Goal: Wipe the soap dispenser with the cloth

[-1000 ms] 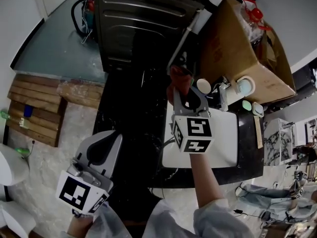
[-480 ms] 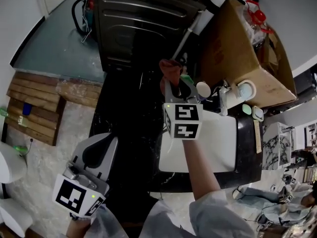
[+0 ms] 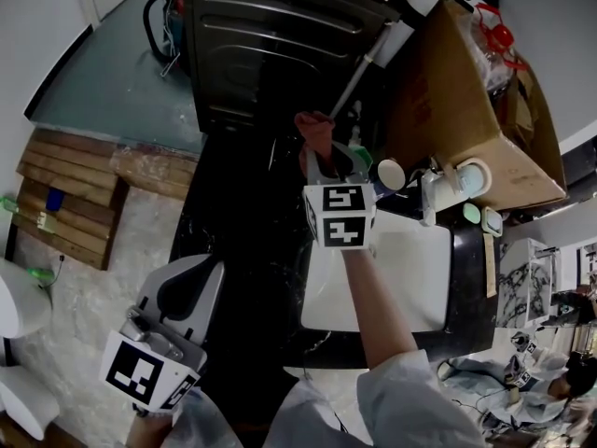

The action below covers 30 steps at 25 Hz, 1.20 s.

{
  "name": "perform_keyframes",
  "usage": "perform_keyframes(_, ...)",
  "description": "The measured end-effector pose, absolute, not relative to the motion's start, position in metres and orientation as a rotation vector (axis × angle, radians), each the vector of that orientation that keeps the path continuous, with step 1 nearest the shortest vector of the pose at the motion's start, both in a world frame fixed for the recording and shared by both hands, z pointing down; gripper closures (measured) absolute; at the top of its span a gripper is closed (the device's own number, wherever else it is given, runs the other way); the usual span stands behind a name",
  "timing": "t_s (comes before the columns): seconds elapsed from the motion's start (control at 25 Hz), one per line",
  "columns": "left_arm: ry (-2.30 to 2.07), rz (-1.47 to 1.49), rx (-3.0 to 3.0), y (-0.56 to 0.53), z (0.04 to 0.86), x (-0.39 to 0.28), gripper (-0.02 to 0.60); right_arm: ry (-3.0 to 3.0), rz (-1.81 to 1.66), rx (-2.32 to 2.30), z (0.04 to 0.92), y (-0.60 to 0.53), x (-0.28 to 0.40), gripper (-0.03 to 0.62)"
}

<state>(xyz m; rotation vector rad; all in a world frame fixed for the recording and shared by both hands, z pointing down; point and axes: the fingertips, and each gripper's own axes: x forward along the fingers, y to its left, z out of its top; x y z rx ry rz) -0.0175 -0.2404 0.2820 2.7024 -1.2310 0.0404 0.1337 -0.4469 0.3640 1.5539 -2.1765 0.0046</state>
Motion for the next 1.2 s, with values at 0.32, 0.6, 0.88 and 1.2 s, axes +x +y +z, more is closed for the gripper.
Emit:
perform_keyframes(0.32, -1.221, 0.052, 2.702, -0.241, 0.286, -0.013, 0.578, -2.134, 0.123, 1.548, 0.395, -0.451, 0.147, 0.517)
perform_keyframes(0.6, -1.216, 0.062, 2.697, -0.242, 0.289, -0.012, 0.578, -2.102, 0.224, 1.549, 0.421, -0.446, 0.156, 0.517)
perform_keyframes(0.88, -1.210, 0.062, 2.698, -0.242, 0.290, -0.011, 0.578, -2.091, 0.273, 1.520, 0.440, -0.433, 0.155, 0.517)
perform_keyframes(1.2, -1.194, 0.048, 2.707, -0.242, 0.288, -0.011, 0.578, -2.123, 0.287, 1.577, 0.416, -0.420, 0.163, 0.517)
